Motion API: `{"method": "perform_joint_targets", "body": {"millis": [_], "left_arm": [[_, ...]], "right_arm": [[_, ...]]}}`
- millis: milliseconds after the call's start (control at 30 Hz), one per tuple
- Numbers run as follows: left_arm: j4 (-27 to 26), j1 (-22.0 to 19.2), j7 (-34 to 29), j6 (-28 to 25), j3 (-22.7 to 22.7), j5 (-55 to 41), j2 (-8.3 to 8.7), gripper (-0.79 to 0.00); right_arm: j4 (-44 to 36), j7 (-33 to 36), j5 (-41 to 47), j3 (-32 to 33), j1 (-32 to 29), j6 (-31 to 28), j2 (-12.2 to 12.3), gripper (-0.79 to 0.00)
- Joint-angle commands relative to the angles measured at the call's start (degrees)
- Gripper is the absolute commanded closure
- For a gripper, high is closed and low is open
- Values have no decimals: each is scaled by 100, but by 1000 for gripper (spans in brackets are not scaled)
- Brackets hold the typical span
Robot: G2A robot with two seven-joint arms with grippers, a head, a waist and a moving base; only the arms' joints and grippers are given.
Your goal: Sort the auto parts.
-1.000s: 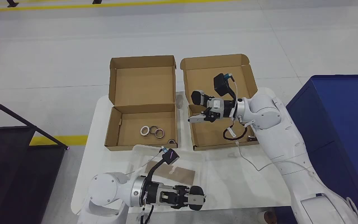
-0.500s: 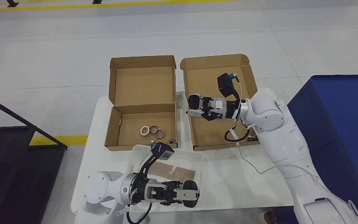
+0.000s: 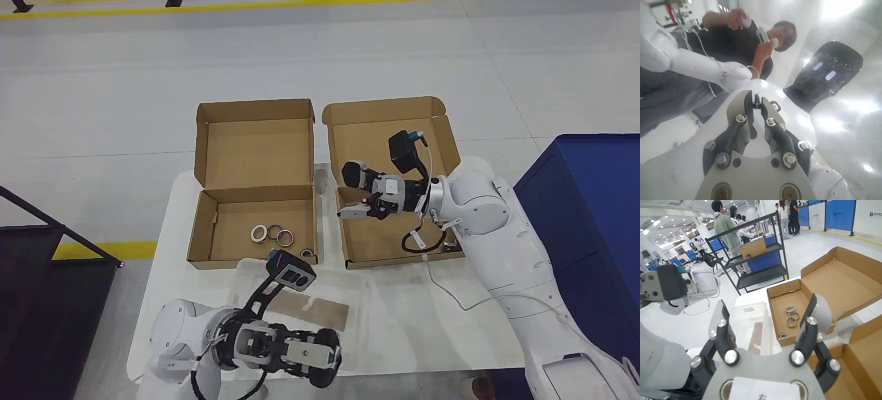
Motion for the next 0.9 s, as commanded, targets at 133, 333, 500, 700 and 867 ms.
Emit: {"method": "perform_joint_targets", "body": {"millis": [133,333,500,700,867], "left_arm": [[-335,212,669,-308,-214,-212,48,0],[-404,240,695,-359,-291,-172,68,0],[-401,240,733,-354,-287,-162,69,0],[-410,126,1249,625,-60,-1987,54,0],[-257,-77,1487,2048,186,-2776,105,0]], "right_arm": [[0,0,0,0,0,0,0,-785],[0,0,0,0,0,0,0,-785],[0,0,0,0,0,0,0,-785],[0,0,0,0,0,0,0,-785],[0,0,0,0,0,0,0,-785]]}}
